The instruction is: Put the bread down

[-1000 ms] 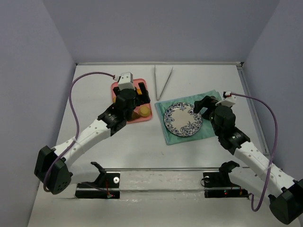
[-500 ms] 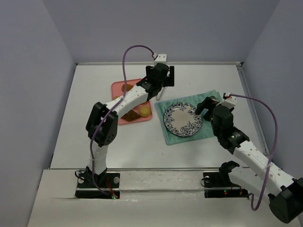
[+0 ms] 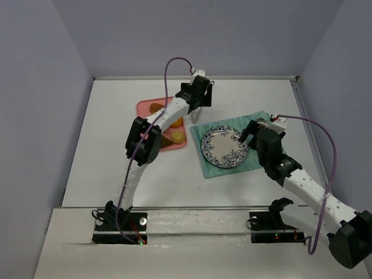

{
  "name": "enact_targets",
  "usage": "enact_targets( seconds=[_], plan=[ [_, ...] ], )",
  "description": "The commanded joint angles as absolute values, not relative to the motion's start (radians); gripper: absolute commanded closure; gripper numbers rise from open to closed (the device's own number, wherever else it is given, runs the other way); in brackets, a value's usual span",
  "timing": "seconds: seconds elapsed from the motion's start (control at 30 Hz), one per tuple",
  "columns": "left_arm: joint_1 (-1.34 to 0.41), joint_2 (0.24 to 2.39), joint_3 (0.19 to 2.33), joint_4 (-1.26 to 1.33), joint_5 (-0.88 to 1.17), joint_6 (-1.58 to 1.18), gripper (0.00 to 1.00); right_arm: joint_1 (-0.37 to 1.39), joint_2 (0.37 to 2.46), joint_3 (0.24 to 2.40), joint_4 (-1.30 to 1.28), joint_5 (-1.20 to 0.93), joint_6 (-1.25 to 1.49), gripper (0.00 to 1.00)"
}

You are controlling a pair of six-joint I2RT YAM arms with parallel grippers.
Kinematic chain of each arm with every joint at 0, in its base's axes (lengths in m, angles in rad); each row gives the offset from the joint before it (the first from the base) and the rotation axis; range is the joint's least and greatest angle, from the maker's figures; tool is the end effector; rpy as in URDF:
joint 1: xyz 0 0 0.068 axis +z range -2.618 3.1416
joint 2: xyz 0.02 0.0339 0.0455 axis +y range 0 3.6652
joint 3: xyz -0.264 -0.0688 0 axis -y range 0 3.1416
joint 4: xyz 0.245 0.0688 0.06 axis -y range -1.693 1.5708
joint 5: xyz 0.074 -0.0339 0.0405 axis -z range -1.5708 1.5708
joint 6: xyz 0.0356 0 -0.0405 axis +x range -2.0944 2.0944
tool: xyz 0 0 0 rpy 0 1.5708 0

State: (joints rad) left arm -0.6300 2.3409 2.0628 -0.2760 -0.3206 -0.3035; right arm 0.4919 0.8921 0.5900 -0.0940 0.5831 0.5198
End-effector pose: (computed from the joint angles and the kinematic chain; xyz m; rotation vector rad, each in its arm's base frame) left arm 0.4490 -0.3135 0.2367 0.1541 2.0958 -0.2226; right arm 0.1871 0.0780 0.2634 0.3982 1.8581 0.1119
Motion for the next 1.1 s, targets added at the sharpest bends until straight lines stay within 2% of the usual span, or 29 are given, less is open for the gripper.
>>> enact_targets(
  seconds=[0.0,0.4,0.67,0.7,0.8,0.93,1.0,1.07],
  plan=[
    [-0.609,2.348,2.098,-0.250,-0.267,-0.276,0.01,0.497,0.914,0.627,-0.075,0.621,0.509,0.00],
    [-0.571,2.511,2.230,-0.253,-0.114,-0.199,0.01,0.497,0.946,0.637,-0.077,0.632,0.509,0.00],
    [-0.563,2.605,2.310,-0.279,-0.161,-0.189,0.01,0.497,0.963,0.643,-0.078,0.635,0.508,0.00],
    [-0.560,2.621,2.356,-0.288,-0.157,-0.195,0.03,0.497,0.963,0.644,-0.077,0.632,0.509,0.00],
    [-0.545,2.661,2.425,-0.347,-0.156,-0.210,0.01,0.497,0.962,0.644,-0.077,0.632,0.506,0.00],
    [-0.534,2.657,2.419,-0.374,-0.156,-0.200,0.01,0.497,0.959,0.643,-0.077,0.635,0.508,0.00],
    [-0.534,2.655,2.421,-0.385,-0.161,-0.187,0.03,0.497,0.959,0.644,-0.077,0.638,0.508,0.00],
    [-0.534,2.658,2.421,-0.400,-0.155,-0.170,0.15,0.497,0.962,0.646,-0.075,0.638,0.506,0.00]
  ],
)
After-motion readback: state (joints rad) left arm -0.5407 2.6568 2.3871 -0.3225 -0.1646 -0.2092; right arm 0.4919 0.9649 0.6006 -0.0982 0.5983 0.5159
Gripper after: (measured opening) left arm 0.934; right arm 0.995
